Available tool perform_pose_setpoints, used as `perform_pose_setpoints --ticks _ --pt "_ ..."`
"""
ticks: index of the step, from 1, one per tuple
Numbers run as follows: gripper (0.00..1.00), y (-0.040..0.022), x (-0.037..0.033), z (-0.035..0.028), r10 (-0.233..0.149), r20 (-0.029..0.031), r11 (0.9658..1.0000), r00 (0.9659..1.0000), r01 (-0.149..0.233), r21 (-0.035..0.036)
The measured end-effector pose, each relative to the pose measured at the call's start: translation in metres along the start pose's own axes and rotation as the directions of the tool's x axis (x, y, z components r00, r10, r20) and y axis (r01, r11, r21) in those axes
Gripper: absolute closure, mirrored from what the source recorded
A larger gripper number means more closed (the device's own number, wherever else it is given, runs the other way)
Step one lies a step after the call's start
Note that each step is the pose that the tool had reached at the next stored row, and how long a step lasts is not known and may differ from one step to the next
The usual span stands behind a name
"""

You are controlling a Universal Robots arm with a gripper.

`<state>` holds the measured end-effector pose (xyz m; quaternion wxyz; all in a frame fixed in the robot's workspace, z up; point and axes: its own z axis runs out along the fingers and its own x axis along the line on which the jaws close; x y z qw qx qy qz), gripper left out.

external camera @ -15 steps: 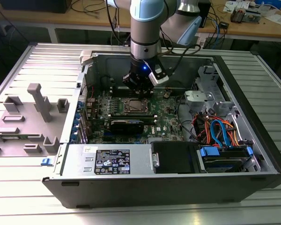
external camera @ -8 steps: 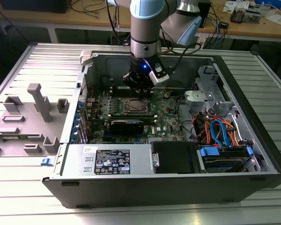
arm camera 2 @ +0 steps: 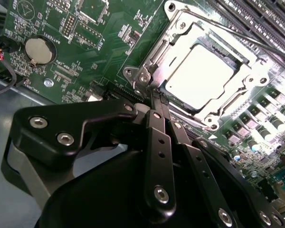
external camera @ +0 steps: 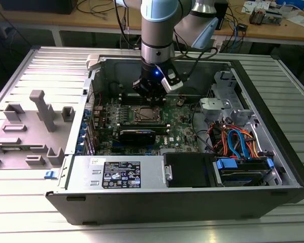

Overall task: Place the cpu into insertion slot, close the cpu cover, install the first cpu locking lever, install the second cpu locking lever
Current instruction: 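Install the first cpu locking lever, then install the second cpu locking lever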

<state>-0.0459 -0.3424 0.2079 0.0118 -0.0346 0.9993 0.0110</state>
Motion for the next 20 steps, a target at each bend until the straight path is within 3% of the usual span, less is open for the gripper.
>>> perform_pose_setpoints --ticks 13,20 --pt "0.89 -0.0022 0.0002 -0.0001 0.0 -0.0001 1.0 1.0 0.0 0.0" --pt "0.89 -0.0084 0.0006 0.0 0.0 0.0 1.0 1.0 0.0 0.0"
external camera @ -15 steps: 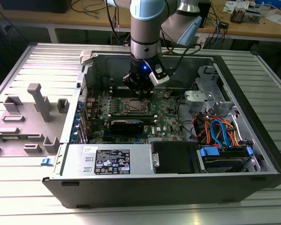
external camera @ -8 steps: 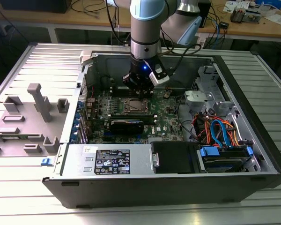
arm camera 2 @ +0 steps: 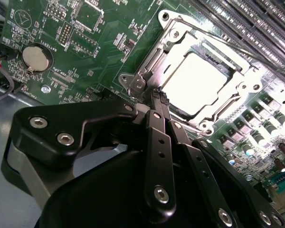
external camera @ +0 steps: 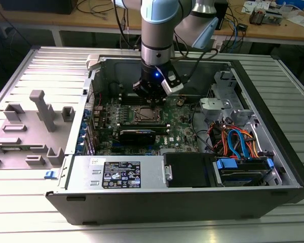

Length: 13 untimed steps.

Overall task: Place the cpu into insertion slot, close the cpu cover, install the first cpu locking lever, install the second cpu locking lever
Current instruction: 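Install the second cpu locking lever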

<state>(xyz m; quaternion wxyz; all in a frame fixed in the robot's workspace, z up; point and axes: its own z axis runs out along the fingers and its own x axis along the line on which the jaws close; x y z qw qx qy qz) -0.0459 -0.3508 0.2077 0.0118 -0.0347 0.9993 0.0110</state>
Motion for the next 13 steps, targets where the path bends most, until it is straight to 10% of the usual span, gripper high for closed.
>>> perform_pose_setpoints --ticks 13 --pt "0.89 -0.0043 0.0003 -0.0093 0.0 0.0 1.0 1.0 0.0 0.0007"
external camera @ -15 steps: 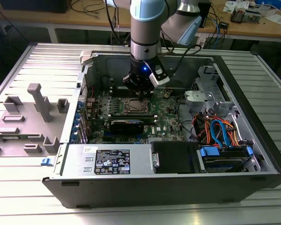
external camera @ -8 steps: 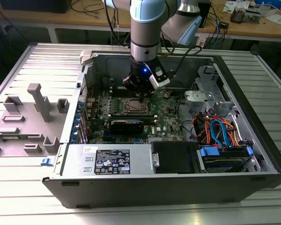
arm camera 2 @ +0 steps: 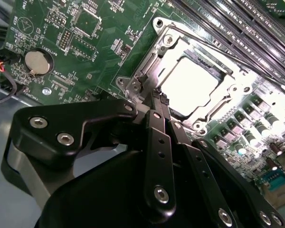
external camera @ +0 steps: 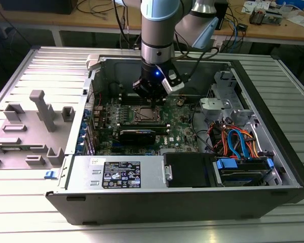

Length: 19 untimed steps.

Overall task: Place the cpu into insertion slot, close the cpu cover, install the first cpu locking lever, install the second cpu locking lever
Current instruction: 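Install the second cpu locking lever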

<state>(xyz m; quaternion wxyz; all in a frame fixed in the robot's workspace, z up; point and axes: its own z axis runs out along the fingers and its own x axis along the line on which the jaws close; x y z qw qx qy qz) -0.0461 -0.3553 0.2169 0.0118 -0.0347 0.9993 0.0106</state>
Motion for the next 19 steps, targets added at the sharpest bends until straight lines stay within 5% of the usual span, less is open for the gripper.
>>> perform_pose_setpoints --ticks 7,16,19 --pt "0.89 -0.0031 0.0 -0.0061 0.0 0.0 1.0 1.0 0.0 0.0" --pt "0.89 -0.0222 0.0012 -0.0065 0.0 0.0 1.0 1.0 0.0 0.0001" --pt "0.89 -0.0229 0.0013 -0.0067 0.0 0.0 1.0 1.0 0.0 0.0001"
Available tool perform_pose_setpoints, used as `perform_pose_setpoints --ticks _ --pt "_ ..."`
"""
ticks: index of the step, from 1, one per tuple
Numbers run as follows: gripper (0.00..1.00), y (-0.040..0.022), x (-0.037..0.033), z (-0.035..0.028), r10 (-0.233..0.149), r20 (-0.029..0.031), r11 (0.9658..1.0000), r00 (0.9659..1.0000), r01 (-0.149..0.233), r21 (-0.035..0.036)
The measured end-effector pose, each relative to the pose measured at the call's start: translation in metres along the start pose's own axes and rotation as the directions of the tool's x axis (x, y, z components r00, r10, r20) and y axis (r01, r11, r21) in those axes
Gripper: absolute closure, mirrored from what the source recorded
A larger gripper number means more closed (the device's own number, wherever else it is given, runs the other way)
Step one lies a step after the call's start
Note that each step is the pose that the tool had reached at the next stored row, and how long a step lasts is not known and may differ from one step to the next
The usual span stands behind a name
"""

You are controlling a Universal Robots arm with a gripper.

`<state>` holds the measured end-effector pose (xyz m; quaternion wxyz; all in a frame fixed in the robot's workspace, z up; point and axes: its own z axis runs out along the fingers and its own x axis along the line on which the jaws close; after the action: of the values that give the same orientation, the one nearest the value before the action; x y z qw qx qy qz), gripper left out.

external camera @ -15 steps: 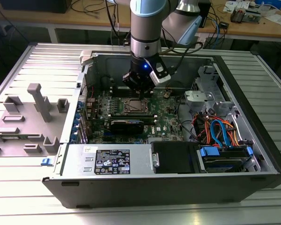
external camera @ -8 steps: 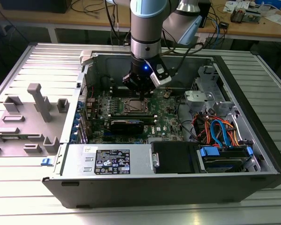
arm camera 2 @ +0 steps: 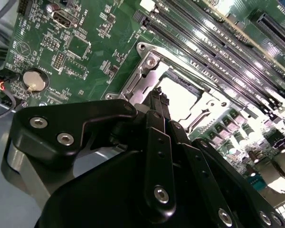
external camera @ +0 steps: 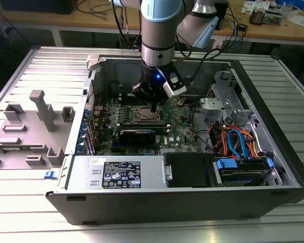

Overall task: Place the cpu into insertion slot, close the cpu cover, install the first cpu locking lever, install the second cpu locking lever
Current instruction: 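Install the second cpu locking lever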

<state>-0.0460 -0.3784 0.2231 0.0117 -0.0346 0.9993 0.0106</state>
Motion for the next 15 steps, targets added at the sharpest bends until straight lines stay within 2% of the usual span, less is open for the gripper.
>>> perform_pose_setpoints --ticks 6,10,15 --pt "0.89 0.0001 -0.0002 -0.0082 0.0 -0.0001 1.0 1.0 0.0 0.0006" --pt "0.89 -0.0003 -0.0002 -0.0088 0.0 -0.0002 1.0 1.0 0.0 0.0027" --pt "0.89 -0.0064 0.0002 -0.0092 0.0 -0.0001 1.0 1.0 0.0 0.0028"
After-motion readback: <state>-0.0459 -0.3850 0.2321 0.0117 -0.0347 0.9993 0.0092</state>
